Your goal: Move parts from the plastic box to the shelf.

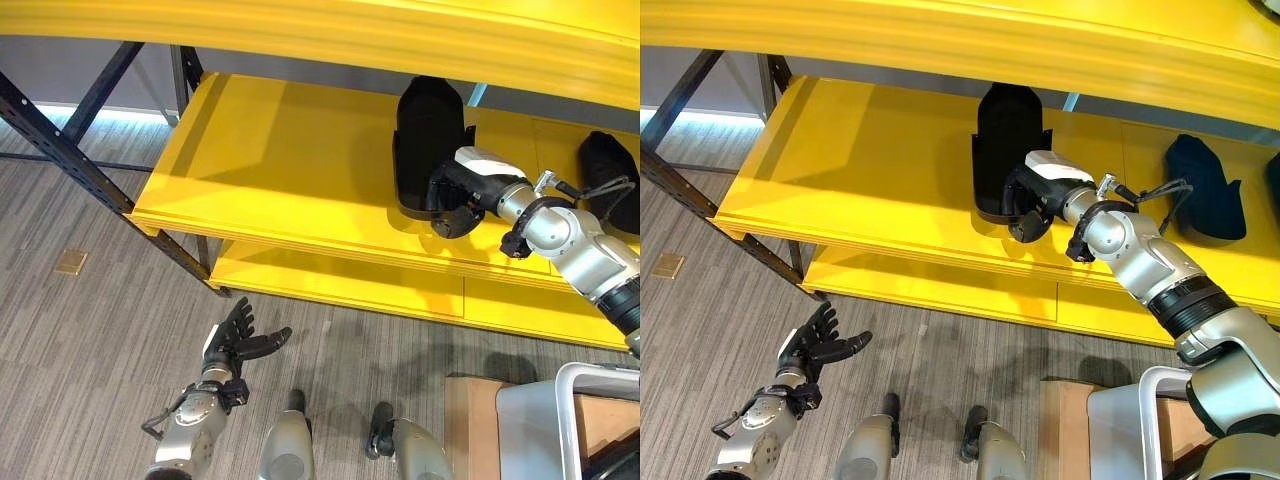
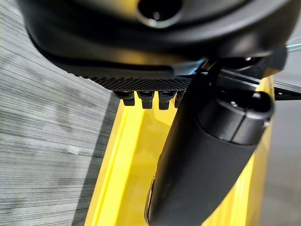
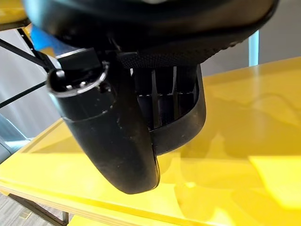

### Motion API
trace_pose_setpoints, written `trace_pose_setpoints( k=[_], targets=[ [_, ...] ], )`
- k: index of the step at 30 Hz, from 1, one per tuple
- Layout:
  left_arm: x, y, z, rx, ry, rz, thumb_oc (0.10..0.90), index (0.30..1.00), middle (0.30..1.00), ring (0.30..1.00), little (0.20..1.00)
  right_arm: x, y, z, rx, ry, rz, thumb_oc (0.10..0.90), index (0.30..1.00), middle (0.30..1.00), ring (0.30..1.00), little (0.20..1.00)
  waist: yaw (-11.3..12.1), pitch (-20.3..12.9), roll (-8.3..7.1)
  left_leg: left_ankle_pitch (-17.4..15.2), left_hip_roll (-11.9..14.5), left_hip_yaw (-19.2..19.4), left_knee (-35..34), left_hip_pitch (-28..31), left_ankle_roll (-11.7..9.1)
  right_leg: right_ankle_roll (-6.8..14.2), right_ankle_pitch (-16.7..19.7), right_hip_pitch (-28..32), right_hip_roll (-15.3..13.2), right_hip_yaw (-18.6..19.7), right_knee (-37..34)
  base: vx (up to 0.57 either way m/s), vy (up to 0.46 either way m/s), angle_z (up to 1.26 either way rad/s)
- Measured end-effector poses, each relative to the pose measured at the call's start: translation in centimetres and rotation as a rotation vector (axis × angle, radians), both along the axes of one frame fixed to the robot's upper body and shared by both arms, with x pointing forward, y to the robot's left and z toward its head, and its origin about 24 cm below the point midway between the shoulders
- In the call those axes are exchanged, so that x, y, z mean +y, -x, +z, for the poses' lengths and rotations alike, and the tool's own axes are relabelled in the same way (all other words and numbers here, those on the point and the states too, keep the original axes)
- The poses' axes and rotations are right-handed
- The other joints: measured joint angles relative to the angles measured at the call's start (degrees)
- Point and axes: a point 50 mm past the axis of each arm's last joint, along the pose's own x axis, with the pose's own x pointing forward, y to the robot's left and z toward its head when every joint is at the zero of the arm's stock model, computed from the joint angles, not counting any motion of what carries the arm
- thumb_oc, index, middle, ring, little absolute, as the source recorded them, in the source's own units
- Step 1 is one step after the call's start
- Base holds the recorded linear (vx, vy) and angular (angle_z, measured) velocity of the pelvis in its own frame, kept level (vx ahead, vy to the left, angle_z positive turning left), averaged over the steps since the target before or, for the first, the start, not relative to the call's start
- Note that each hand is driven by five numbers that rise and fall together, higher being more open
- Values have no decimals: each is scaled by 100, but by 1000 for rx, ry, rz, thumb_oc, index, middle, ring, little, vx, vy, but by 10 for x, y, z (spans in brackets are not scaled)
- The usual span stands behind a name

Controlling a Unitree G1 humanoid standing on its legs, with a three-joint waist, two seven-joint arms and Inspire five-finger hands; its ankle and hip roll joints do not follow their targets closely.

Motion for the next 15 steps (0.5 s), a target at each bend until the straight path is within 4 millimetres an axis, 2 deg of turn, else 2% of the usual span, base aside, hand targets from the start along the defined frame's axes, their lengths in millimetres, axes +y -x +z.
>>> trace_pose_setpoints(
  k=[12, 15],
  targets=[
    [1, 8, -6, 25, 3, 2, 900, 1000, 1000, 1000, 1000, -28, -7, -8, 34, 22, -133, 400, 300, 300, 300, 300, -3, 0, -5, -39, -53, -53, 172, -436, 46, 74, 39, -344, -58, -16, 83, 4, 3, 1],
    [1, 6, -4, 16, 3, -2, 900, 1000, 1000, 1000, 1000, -43, -10, -11, 52, 24, -205, 400, 300, 300, 300, 300, 5, 11, 16, -31, -82, -147, 201, -575, 43, 73, 37, -428, -82, -92, 104, -8, 2, 11]
  ],
)
